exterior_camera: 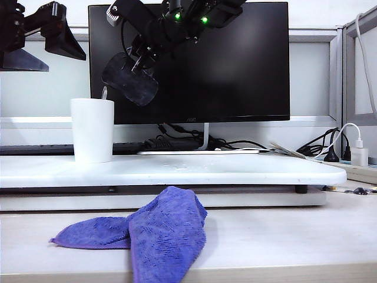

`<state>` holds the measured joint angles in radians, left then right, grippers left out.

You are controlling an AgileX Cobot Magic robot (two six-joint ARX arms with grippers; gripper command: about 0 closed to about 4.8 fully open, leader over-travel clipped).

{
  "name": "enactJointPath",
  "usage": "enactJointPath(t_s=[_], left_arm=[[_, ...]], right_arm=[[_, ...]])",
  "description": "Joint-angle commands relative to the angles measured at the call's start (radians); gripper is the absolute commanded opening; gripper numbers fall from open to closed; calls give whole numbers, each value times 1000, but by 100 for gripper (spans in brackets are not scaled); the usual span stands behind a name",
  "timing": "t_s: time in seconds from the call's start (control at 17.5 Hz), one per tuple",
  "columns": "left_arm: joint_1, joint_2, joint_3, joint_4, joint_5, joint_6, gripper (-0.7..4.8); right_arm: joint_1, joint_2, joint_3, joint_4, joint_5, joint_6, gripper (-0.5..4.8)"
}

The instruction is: Carefully pick up the black cup and pour some water from the black cup into the white cup.

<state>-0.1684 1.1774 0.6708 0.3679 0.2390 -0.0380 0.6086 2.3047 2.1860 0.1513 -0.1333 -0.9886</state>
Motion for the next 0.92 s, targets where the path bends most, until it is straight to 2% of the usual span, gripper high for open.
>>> enactJointPath(t_s=[0.06,0.29,0.34,0.92], left_arm=[[2,-3,2,6,0,4,479],[2,-3,2,4,0,5,479],[2,-3,2,3,0,5,479],[2,-3,2,-6,0,4,479]], right_arm=[[5,-2,9,62,-26,-38,-6],[6,3,10,64,-26,-47,-6],[6,3,10,66,-27,-91,-6],[12,3,10,100,-26,-117,-6]])
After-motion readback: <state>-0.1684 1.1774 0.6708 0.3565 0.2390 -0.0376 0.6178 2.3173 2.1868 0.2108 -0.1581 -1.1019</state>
